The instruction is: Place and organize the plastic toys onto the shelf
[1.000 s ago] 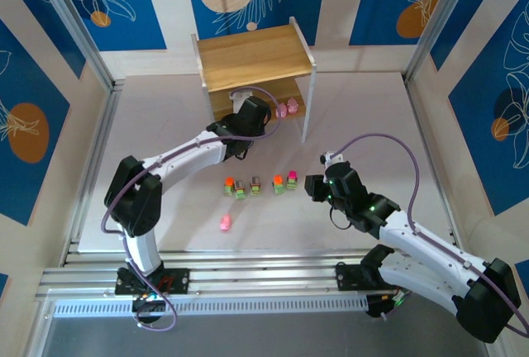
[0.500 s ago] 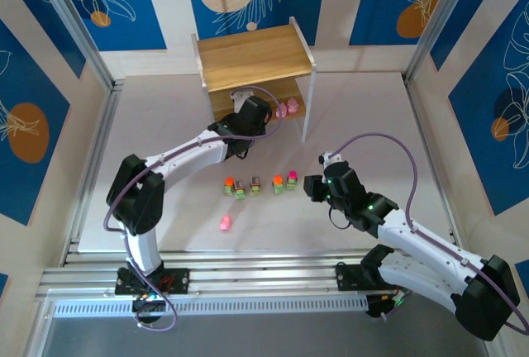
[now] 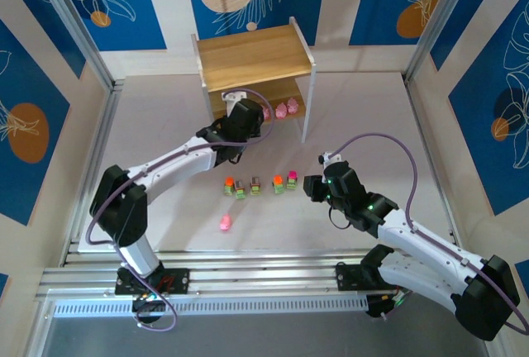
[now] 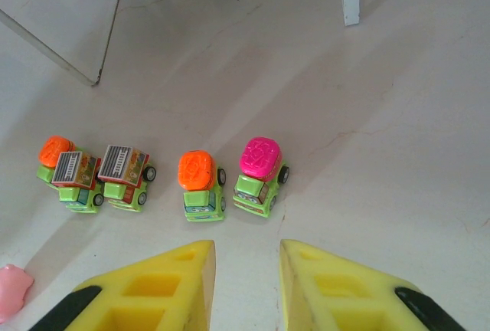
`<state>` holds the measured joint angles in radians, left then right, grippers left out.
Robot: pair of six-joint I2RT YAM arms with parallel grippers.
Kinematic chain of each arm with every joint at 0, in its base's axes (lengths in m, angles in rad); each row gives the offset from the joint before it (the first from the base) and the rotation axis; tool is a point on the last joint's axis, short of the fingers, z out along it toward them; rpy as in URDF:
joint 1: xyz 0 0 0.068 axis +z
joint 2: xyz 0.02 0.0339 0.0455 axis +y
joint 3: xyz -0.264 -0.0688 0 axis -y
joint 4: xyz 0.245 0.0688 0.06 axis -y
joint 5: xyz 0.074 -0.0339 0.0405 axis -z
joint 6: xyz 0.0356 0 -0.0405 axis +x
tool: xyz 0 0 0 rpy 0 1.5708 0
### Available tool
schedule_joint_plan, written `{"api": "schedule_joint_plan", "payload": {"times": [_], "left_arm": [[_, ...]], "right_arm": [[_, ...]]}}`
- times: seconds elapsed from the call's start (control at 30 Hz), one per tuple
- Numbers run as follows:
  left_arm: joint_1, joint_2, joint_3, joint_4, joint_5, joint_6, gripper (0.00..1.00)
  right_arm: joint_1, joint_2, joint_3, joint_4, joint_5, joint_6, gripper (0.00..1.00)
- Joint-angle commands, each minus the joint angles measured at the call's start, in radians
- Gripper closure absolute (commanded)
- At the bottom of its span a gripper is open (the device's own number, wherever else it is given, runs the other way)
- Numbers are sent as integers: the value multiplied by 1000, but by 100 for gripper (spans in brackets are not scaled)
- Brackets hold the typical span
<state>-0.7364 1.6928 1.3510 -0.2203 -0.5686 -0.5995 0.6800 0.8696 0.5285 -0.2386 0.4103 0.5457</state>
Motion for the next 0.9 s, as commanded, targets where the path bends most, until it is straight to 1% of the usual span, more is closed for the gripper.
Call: {"api": "schedule_joint_plan", "payload": {"times": [0.0,0.3,0.4,0.53,0.73,0.87], "left_arm": [[-15,-46,-32,6,16,7,52],[-89,-161,-192,4,-17,-17,51],[-131,-198,-240,-3,-48,-17,51],[-191,-261,-296,-43,-116,-7,50],[-251,-369,-395,-92,-179,-35,49],[-284,-426,-453,-116,-209,-62,49]], "right_arm": [[-6,-3,-8,18,-23,10,71],[-7,-2,-11,22,-26,7,71],[-6,3,-12,25,-24,7,70],[-7,7,-14,30,-22,7,68],[-2,8,-17,39,-23,1,66],[9,7,-27,74,-55,-17,63]]}}
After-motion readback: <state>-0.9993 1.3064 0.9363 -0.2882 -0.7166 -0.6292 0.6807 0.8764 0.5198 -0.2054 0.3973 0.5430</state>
